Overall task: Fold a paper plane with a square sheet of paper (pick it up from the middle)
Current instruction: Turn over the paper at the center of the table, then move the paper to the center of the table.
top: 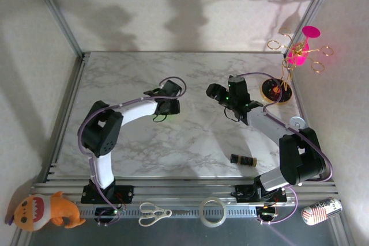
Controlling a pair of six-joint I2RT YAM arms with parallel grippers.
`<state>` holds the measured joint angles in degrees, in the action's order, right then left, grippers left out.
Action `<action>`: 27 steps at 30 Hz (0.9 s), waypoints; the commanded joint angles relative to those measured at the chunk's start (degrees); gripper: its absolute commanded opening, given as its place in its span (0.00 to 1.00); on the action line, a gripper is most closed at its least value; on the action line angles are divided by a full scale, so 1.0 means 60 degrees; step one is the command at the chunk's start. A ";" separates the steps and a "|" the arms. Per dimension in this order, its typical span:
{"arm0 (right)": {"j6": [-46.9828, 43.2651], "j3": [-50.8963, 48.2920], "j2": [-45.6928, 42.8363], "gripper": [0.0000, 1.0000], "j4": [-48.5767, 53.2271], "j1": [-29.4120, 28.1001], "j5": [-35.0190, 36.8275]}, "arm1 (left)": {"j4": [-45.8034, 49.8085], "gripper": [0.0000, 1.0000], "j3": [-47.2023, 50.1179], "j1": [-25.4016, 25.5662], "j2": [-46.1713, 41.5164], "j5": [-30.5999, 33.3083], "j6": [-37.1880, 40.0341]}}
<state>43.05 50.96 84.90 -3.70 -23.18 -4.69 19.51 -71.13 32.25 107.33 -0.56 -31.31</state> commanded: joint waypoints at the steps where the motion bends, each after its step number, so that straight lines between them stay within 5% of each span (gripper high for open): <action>1: -0.0031 0.0175 0.0498 0.74 -0.0010 -0.0229 -0.0238 | -0.1376 0.55 0.0756 -0.0837 -0.1307 -0.1854 -0.0692; 14: -0.0211 0.3346 0.4205 0.53 0.0455 -0.2714 -0.1521 | -0.3344 0.78 0.4001 -0.3467 -0.4299 -0.1826 -0.2252; 19: -0.0231 0.4637 0.5593 0.49 0.0603 -0.3186 -0.2097 | -0.3672 0.97 0.4616 -0.3920 -0.4797 -0.1854 -0.2428; 27: -0.0344 0.5773 0.6747 0.48 0.1611 -0.3296 -0.1801 | -0.3800 1.00 0.4781 -0.4027 -0.4804 -0.2117 -0.2399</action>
<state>41.89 83.44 124.14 1.72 -42.78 -16.16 -1.54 -42.98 8.51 79.37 -11.53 -45.12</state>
